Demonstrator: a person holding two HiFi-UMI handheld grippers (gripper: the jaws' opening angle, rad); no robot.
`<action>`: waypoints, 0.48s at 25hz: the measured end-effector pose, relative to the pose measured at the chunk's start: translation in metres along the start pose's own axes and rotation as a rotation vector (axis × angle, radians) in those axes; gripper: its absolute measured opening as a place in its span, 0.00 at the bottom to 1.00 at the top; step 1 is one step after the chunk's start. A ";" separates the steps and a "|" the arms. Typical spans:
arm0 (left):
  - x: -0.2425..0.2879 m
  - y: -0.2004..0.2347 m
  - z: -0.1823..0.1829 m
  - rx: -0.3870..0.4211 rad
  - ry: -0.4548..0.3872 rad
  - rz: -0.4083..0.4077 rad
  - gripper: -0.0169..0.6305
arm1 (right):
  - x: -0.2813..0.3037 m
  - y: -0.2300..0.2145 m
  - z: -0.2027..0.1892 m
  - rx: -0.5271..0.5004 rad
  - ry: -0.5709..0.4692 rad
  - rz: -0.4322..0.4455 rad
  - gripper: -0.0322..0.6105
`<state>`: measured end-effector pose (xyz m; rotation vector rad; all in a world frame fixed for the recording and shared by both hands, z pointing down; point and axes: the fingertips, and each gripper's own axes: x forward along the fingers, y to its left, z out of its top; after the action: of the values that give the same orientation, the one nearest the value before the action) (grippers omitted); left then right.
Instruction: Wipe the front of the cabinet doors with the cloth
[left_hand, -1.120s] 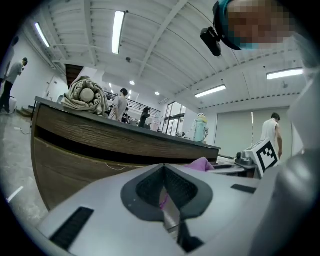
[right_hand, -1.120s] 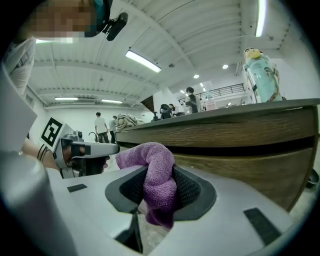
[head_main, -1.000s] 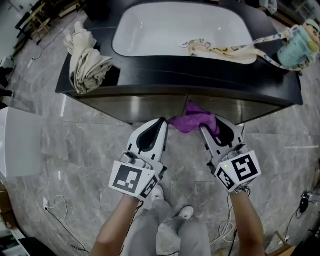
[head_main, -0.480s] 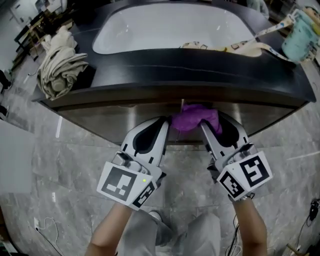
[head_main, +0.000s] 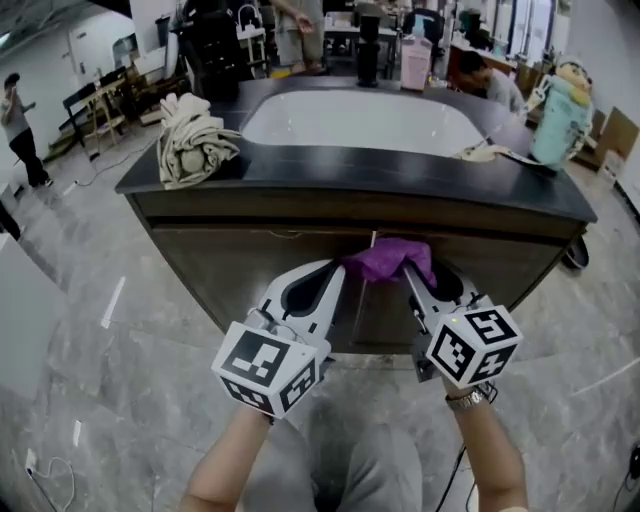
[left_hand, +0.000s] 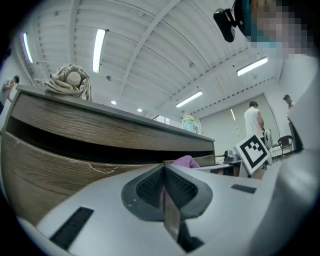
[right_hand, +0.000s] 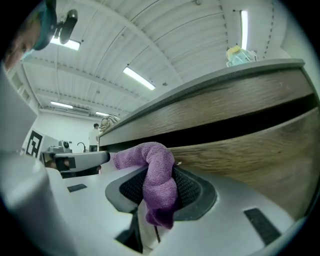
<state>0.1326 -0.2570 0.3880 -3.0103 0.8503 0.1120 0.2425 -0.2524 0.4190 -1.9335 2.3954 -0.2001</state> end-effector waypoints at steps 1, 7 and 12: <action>-0.004 -0.002 -0.002 -0.001 0.001 0.013 0.04 | 0.001 0.004 -0.001 -0.032 0.012 0.000 0.26; -0.012 -0.004 -0.013 -0.011 0.055 0.047 0.04 | 0.011 0.029 0.007 -0.194 0.044 -0.020 0.26; -0.007 0.003 0.007 -0.016 0.049 0.098 0.04 | 0.009 0.016 0.019 -0.110 0.018 -0.026 0.26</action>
<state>0.1244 -0.2555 0.3814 -2.9972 1.0057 0.0467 0.2271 -0.2591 0.3985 -2.0177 2.4430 -0.0893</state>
